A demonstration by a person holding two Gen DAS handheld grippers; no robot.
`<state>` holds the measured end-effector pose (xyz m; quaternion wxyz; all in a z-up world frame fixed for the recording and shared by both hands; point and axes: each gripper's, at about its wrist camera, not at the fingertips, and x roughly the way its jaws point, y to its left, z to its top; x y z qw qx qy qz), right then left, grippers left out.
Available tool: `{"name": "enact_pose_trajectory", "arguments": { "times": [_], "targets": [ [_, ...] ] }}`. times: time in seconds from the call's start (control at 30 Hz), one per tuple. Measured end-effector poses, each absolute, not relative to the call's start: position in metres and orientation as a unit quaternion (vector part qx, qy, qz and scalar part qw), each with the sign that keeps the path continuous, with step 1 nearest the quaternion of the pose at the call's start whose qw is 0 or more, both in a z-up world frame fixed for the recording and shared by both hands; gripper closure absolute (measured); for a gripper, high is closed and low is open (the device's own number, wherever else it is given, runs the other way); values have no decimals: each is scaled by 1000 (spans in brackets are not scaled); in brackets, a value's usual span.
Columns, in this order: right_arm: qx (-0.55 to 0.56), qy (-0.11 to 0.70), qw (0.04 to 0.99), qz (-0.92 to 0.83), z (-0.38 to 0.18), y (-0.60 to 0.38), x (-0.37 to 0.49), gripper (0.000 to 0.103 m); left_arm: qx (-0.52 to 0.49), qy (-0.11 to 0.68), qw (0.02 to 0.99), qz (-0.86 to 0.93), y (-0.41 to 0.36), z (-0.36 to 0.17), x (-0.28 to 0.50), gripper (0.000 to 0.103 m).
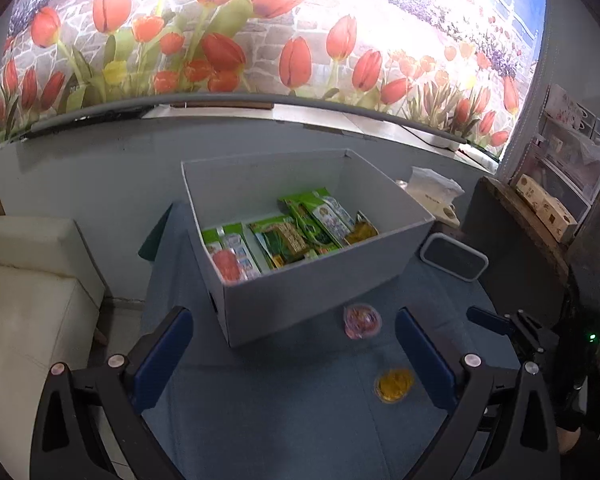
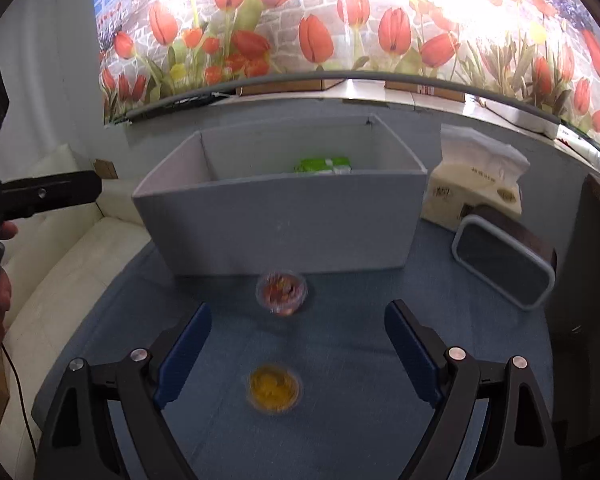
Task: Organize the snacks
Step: 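Grasp the orange-yellow jelly cup with the right gripper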
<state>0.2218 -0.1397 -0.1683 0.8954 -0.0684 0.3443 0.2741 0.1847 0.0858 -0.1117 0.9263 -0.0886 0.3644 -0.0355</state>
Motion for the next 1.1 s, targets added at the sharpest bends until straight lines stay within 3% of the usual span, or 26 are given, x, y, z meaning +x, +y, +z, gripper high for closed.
{"name": "enact_pose_trajectory", "arguments": {
  "times": [0.3,0.4,0.47,0.67,1.1],
  "targets": [
    [-76,386,880,267,-222,-129,213,12,-101,395,912,-50,65,-151,141,0],
    [-65,399,874,270,-229,-127,219,24,-108,413,903,-52,65,-161,140,0],
    [-62,404,873,267,-234,-127,221,51,-104,416,902,-45,66,-164,140,0],
    [-56,411,866,280,-241,-127,222,63,-108,419,901,-42,68,-167,138,0],
    [-22,382,879,284,-216,-181,189,63,-72,430,899,-44,28,-184,173,0]
  ]
}}
